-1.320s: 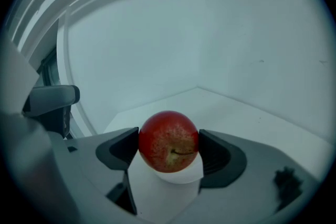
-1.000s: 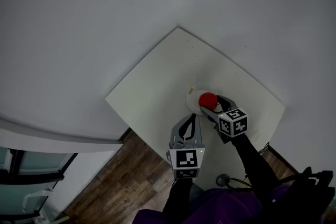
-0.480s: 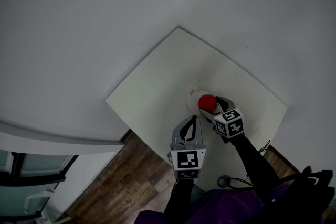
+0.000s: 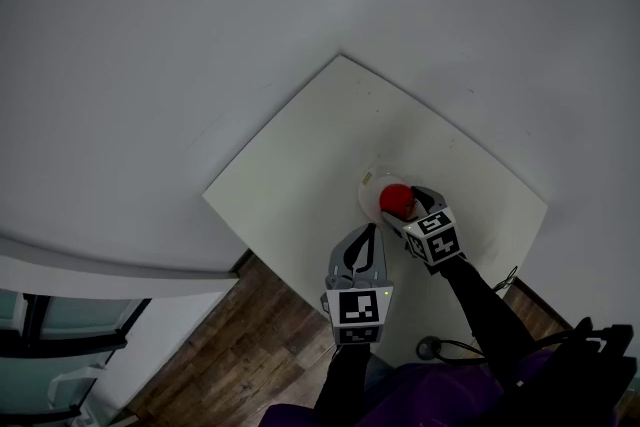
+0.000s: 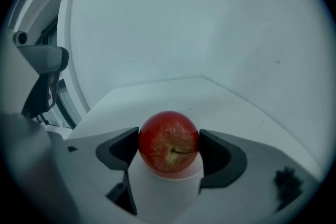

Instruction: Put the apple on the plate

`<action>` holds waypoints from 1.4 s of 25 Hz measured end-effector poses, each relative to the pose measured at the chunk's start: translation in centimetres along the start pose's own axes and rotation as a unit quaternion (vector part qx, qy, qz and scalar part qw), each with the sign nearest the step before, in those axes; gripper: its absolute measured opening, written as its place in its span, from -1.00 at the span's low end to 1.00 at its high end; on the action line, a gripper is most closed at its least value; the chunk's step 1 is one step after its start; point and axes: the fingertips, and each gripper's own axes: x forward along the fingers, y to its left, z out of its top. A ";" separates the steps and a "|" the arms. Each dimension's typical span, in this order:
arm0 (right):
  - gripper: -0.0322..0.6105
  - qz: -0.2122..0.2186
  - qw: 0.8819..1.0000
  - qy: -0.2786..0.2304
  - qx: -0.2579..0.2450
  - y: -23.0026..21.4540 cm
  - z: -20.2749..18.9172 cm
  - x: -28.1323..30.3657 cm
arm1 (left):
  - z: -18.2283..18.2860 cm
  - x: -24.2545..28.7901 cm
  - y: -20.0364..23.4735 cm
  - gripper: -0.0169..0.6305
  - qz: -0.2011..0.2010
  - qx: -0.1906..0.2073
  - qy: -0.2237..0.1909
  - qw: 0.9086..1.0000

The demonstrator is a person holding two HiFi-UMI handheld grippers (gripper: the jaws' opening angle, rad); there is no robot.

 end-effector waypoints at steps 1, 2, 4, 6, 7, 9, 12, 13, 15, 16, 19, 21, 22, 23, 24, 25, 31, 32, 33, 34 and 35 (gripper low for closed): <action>0.22 -0.001 1.000 0.000 0.003 -0.1 0.0 0.0 | 0.0 0.0 0.0 -0.93 0.000 -0.002 0.002 1.000; 0.22 0.000 1.000 -0.002 0.008 -0.1 0.0 0.1 | -0.1 0.0 0.0 -0.93 0.000 -0.003 0.003 1.000; 0.22 0.000 1.000 -0.004 0.018 -0.2 0.1 0.1 | 0.0 0.0 0.1 -0.93 0.001 -0.002 0.001 1.000; 0.22 -0.001 1.000 -0.006 0.026 -0.3 0.1 0.1 | -0.1 -0.1 0.0 -0.93 0.001 0.002 0.002 1.000; 0.22 -0.001 1.000 -0.007 0.029 -0.3 0.2 0.1 | -0.1 -0.1 0.0 -0.93 0.000 0.003 0.003 1.000; 0.22 0.002 0.999 -0.007 0.031 -0.3 0.3 0.1 | -0.1 -0.2 -0.1 -0.93 -0.001 0.002 0.005 1.000; 0.22 0.005 1.000 -0.010 0.028 -0.3 0.7 -0.1 | 0.1 -0.2 -0.1 -0.93 -0.001 0.002 0.003 1.000; 0.22 0.005 1.000 -0.013 0.027 -0.4 0.9 -0.2 | 0.2 -0.2 0.0 -0.93 -0.001 0.003 0.001 1.000; 0.22 0.003 0.999 -0.019 0.026 -0.6 1.4 -0.5 | 0.4 -0.3 0.0 -0.93 0.001 0.001 -0.001 1.000; 0.22 0.002 0.999 -0.022 0.025 -0.7 1.6 -0.7 | 0.4 -0.3 0.0 -0.93 0.002 0.001 -0.002 1.000; 0.22 0.000 0.999 -0.034 0.024 -0.9 2.4 -1.3 | 0.7 -0.3 0.0 -0.93 0.003 0.005 -0.007 1.000; 0.22 -0.004 0.999 -0.046 0.023 -1.2 3.1 -1.8 | 1.0 -0.2 -0.1 -0.93 0.003 0.008 -0.010 1.000; 0.22 -0.007 0.998 -0.055 0.021 -1.3 3.5 -2.1 | 1.1 -0.2 -0.2 -0.93 0.003 0.010 -0.012 1.000; 0.22 -0.010 0.998 -0.065 0.020 -1.5 4.0 -2.6 | 1.2 -0.1 -0.3 -0.93 0.002 0.012 -0.014 1.000; 0.22 -0.013 0.997 -0.077 0.021 -1.6 4.5 -3.1 | 1.3 -0.1 -0.4 -0.93 0.001 0.014 -0.015 1.000; 0.22 -0.015 0.996 -0.090 0.023 -1.7 5.2 -3.8 | 1.3 -0.2 -0.5 -0.93 0.001 0.016 -0.016 1.000; 0.22 -0.009 0.986 -0.163 0.035 -1.3 9.1 -8.5 | 2.8 -1.0 -0.8 -0.93 0.004 0.017 -0.024 1.000; 0.21 -0.010 0.984 -0.172 0.033 -1.0 9.6 -9.4 | 2.9 -1.1 -0.9 -0.93 0.005 0.021 -0.029 0.999; 0.18 -0.015 0.983 -0.182 0.029 -0.9 10.0 -10.3 | 3.2 -1.2 -1.0 -0.93 0.006 0.025 -0.034 0.999; 0.08 -0.023 0.981 -0.192 0.026 -0.8 10.4 -11.2 | 3.5 -1.4 -1.2 -0.93 0.006 0.027 -0.039 0.999; -0.15 -0.034 0.979 -0.201 0.024 -0.8 10.8 -12.2 | 4.0 -1.6 -1.4 -0.93 0.007 0.023 -0.041 0.999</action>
